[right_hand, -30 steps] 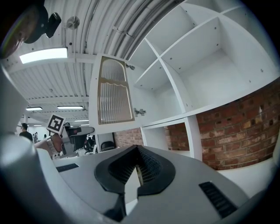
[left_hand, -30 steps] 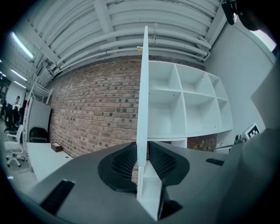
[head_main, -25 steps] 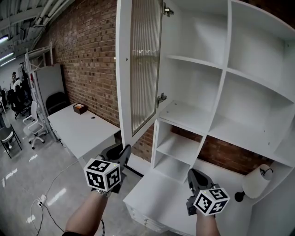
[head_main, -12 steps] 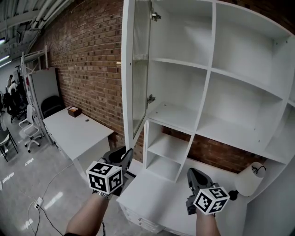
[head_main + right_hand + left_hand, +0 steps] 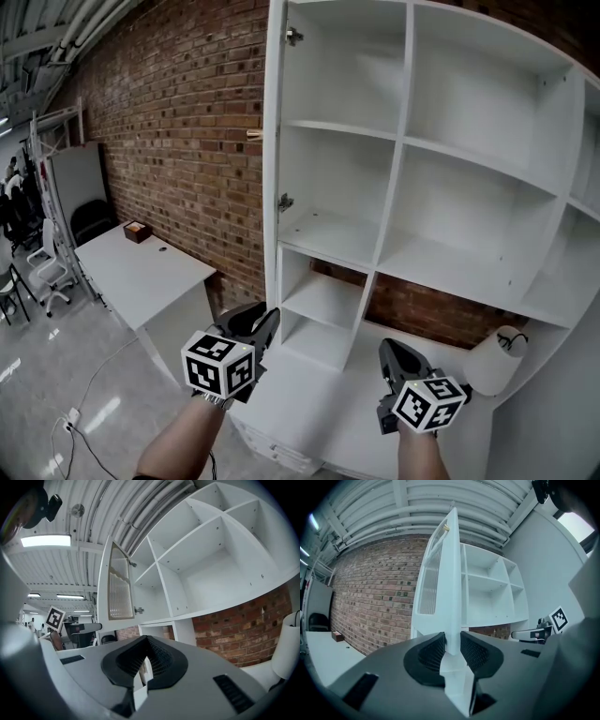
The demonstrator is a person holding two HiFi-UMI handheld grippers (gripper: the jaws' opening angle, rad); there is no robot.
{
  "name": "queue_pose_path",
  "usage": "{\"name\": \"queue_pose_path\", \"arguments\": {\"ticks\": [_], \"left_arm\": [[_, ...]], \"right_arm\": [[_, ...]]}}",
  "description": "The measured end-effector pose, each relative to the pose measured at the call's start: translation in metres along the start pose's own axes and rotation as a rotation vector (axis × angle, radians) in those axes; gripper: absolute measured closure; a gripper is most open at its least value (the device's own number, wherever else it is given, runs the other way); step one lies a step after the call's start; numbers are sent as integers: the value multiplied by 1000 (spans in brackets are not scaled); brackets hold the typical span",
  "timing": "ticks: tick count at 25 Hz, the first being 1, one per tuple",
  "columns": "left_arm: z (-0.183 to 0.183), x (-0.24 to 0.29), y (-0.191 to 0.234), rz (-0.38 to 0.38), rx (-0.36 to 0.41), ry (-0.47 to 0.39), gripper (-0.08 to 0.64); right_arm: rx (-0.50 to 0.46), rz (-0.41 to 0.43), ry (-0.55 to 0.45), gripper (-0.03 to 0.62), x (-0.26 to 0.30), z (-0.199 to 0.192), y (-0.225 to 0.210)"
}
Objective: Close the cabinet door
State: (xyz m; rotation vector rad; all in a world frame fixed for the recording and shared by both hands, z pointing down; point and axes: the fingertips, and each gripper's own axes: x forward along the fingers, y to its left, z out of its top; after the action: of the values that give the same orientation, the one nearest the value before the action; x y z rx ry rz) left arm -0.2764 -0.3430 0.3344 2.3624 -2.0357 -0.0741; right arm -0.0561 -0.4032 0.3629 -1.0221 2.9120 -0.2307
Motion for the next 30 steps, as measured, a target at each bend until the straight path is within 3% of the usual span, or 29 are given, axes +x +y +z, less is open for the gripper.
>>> {"name": "queue_pose_path", "arguments": {"ticks": [13, 30], "left_arm": [[1, 59, -52, -140, -20, 7, 465], [13, 128, -79, -270, -23, -6, 465]], "right_arm": [[-34, -68, -5, 566, 3, 23, -29], [-22, -259, -23, 566, -27, 34, -90]]}}
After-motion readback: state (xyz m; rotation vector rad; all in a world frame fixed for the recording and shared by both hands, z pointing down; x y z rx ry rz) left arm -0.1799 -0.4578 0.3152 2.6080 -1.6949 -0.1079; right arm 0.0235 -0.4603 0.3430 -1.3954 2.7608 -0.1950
